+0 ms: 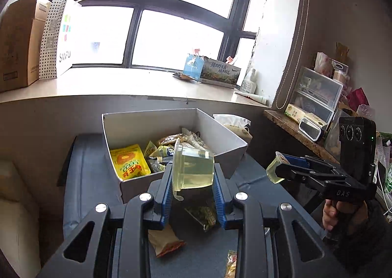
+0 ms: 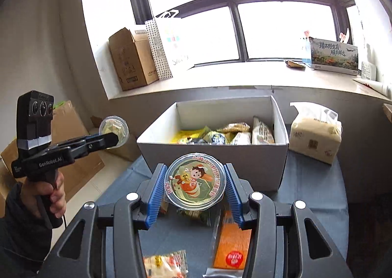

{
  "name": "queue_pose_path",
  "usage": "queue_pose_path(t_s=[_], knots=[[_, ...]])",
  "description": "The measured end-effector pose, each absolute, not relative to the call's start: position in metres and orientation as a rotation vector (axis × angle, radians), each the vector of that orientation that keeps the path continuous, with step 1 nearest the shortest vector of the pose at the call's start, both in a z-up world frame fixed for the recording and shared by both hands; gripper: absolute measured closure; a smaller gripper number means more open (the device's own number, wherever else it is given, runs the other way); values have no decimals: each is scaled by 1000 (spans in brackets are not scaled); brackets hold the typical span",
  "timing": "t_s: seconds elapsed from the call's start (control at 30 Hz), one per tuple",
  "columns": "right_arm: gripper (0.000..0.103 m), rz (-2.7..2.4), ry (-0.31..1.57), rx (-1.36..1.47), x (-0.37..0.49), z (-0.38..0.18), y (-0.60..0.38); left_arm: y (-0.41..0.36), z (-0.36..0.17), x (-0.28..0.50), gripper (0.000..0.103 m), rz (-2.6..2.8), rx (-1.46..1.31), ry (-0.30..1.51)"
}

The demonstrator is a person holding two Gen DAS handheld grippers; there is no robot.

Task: Organize snacks
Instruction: 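Place the jelly cup into the box and open the left gripper, then grasp the orange cake bar in plastic with the right gripper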

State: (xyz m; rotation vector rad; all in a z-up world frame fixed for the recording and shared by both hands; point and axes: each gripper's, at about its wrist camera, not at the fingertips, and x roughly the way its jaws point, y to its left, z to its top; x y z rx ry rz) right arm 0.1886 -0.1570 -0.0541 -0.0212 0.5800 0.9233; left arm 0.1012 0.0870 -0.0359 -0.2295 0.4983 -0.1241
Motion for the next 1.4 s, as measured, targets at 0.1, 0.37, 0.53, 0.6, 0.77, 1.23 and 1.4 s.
queue_pose_path(t_s=[0.1,0.37,0.53,0.6,0.77,1.23,1.4], knots=[[52,916,549,15,215,-33,-145,91,-17,127,70,-108,-223,482],[52,806,665,58,312,-23,-98,116,-4,207,70,-30,-246,527],[44,779,725,11,353,-35,-77,126,-27,241,63,27,-276,653],[0,778,812,25,365,-46,-71,128,-40,248,5,46,-307,711],[0,713,773,-9,355,-55,-77,128,-49,234,0,44,-324,709],[0,861,593,-42,277,-13,-117,108,-8,140,0,-64,-309,547],[0,981,547,-86,220,-12,-142,88,-4,90,0,-111,-285,507]])
